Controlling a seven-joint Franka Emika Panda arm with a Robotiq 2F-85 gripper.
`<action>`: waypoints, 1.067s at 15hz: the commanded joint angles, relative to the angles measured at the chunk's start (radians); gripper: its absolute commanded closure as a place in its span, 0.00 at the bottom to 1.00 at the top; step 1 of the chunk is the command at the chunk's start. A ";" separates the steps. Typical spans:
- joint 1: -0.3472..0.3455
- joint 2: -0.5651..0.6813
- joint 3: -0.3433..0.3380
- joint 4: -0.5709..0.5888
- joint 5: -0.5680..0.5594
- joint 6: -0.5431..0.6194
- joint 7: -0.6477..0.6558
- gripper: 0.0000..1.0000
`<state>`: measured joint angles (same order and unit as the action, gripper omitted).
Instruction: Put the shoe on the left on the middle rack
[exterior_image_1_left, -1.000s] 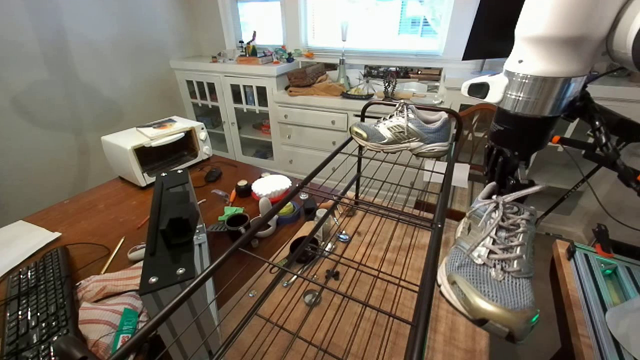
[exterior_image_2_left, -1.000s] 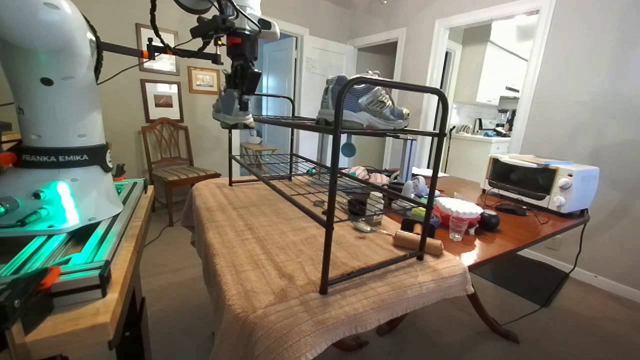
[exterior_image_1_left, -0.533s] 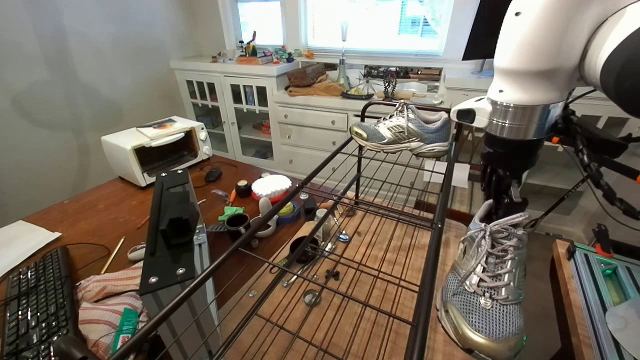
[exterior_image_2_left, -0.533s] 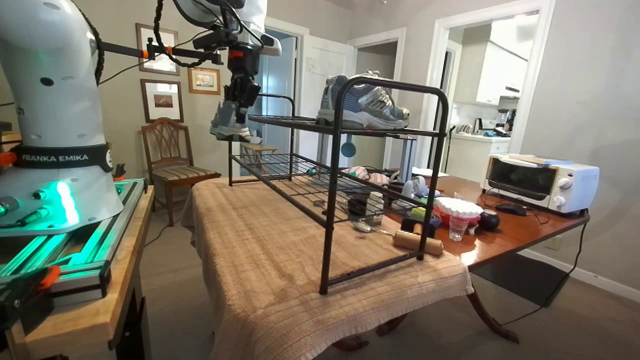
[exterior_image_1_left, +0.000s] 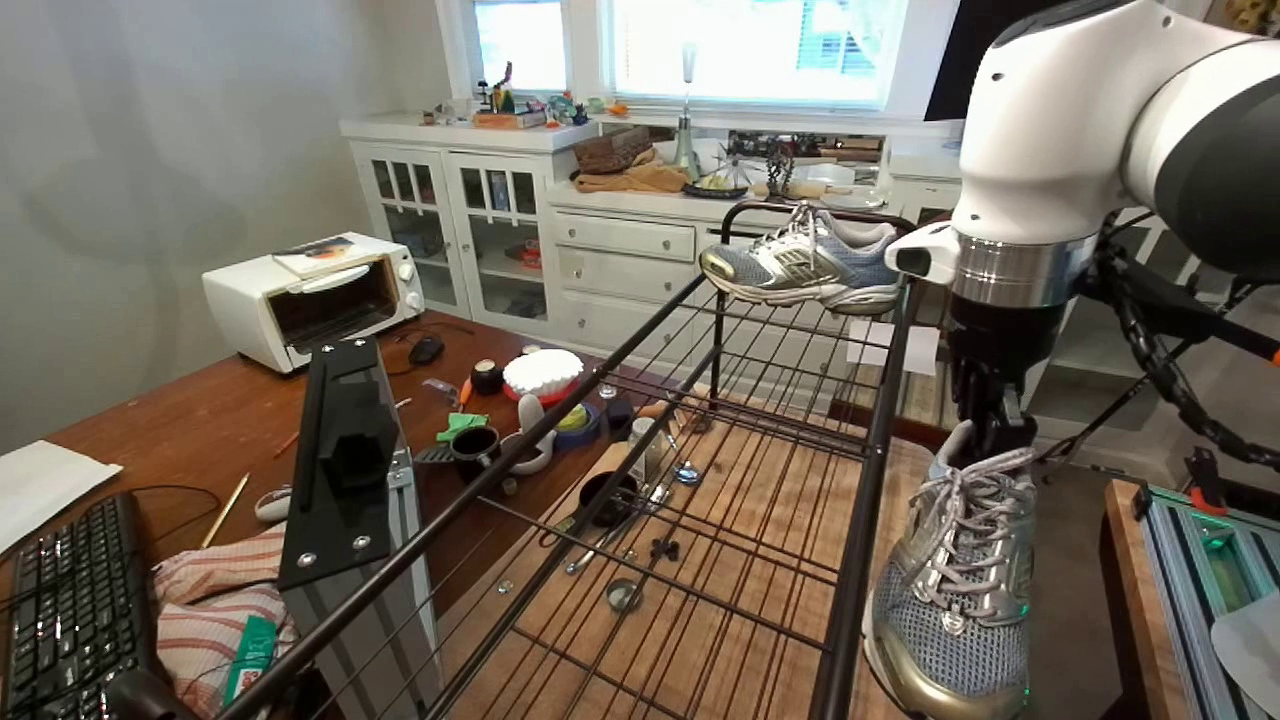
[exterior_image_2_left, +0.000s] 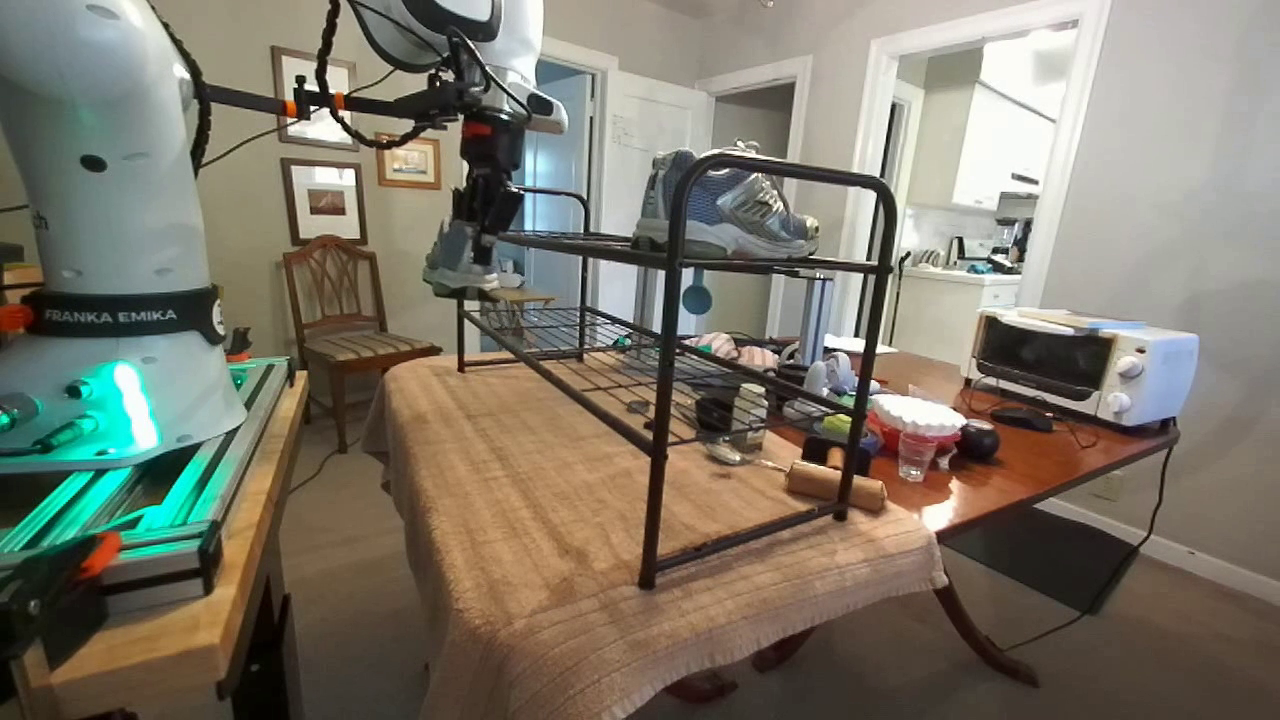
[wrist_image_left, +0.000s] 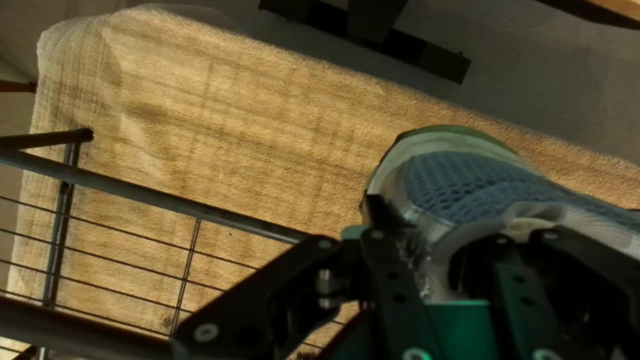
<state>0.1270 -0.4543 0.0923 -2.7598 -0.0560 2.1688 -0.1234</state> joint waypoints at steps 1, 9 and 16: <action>0.006 0.022 -0.012 0.002 0.008 0.037 -0.008 0.97; 0.005 0.051 0.006 0.001 0.039 0.015 0.091 0.97; -0.007 0.085 0.021 0.001 0.060 0.007 0.209 0.97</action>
<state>0.1273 -0.3824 0.1030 -2.7597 -0.0173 2.1857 0.0361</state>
